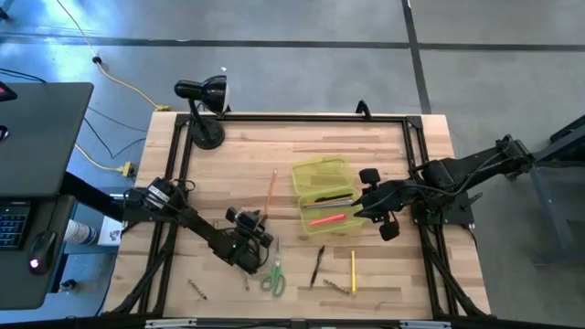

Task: Pick & place school supplies into a supply box
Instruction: Put the orange pencil into the yellow supply box, then put the yellow pen into the yellow supply box

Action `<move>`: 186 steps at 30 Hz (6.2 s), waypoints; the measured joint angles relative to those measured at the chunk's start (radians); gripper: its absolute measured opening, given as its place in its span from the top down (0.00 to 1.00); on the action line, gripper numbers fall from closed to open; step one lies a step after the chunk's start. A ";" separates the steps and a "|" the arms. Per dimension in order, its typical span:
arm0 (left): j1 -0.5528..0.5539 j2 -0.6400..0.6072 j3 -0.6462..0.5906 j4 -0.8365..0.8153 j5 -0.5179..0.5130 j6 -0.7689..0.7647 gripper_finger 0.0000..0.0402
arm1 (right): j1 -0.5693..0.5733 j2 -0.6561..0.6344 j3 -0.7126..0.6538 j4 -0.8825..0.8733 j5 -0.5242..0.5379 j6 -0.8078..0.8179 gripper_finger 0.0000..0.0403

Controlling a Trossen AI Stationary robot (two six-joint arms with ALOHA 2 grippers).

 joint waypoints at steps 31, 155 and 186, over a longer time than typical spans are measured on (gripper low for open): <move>0.049 0.150 0.001 0.013 -0.123 -0.189 0.77 | 0.000 0.000 0.000 -0.002 0.000 0.000 0.72; -0.227 -0.130 0.682 -0.143 0.216 0.141 0.74 | 0.000 0.000 0.000 -0.090 0.049 0.150 0.72; -0.049 -0.129 0.682 -0.168 0.421 0.475 0.74 | 0.374 0.014 -0.452 0.686 -0.187 -0.245 0.72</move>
